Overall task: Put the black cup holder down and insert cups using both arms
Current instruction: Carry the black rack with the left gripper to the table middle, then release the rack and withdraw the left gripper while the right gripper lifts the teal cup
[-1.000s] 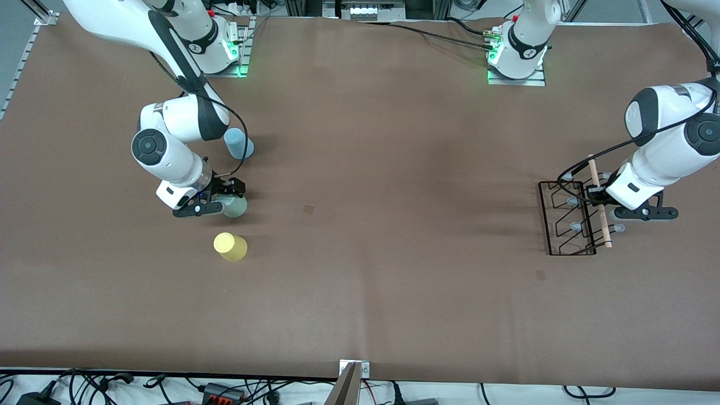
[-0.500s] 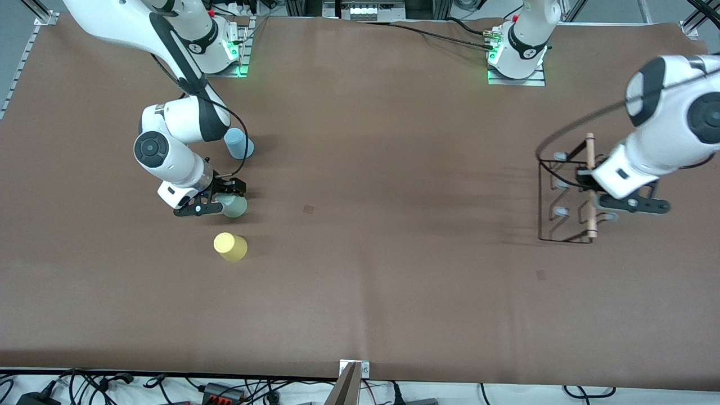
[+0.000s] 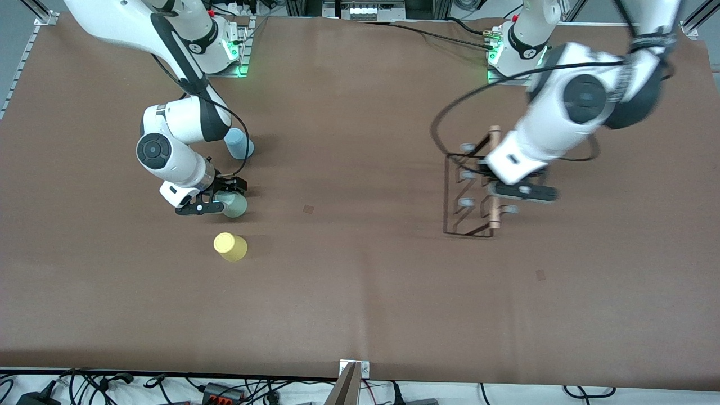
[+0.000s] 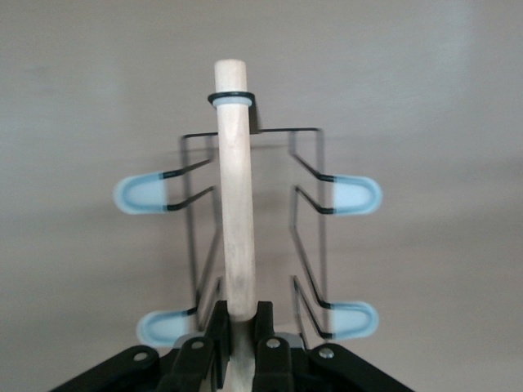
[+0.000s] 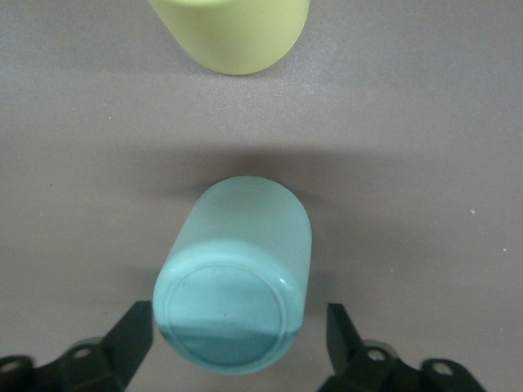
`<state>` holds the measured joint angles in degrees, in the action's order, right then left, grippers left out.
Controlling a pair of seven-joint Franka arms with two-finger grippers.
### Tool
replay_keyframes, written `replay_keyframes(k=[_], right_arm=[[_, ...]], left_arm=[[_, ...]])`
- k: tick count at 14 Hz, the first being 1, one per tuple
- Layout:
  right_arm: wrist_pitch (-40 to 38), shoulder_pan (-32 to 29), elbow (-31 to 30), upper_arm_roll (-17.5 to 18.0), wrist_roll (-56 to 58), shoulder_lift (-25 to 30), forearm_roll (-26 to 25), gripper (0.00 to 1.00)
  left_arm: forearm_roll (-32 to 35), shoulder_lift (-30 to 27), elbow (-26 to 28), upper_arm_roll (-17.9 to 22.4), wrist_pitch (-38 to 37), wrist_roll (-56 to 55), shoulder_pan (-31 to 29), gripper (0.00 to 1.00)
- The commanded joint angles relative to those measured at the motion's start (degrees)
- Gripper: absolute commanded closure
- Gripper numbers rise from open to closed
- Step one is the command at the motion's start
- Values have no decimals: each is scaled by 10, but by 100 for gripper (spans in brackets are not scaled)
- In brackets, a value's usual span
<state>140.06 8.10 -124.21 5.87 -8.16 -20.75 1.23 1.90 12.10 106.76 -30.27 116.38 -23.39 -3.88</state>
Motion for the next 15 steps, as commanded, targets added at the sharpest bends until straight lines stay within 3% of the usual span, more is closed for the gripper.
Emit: replay_keyframes(k=[1, 3, 8, 10, 12, 13, 14, 15], right_arm=[[-5, 3, 1, -1, 2, 4, 5, 76], [-8, 3, 5, -1, 9, 12, 3, 90], [-159, 3, 77, -1, 3, 55, -16, 91], [-165, 4, 79, -1, -5, 55, -16, 71], [-162, 4, 79, -1, -5, 54, -16, 66], [-162, 4, 79, -1, -5, 54, -16, 51], [-159, 3, 79, -1, -5, 51, -16, 18], [-149, 2, 79, -1, -5, 47, -15, 0]], left_arm=[[30, 33, -21, -8, 30, -106, 71, 99], [42, 59, -39, -6, 39, -156, 117, 99], [93, 116, -67, -8, 90, -260, 178, 99], [95, 132, -81, -6, 91, -260, 194, 99], [118, 140, -82, -7, 91, -259, 194, 99], [119, 148, -83, -7, 92, -259, 195, 99], [120, 153, -84, -6, 92, -259, 198, 99], [121, 154, -84, -5, 93, -259, 203, 99]])
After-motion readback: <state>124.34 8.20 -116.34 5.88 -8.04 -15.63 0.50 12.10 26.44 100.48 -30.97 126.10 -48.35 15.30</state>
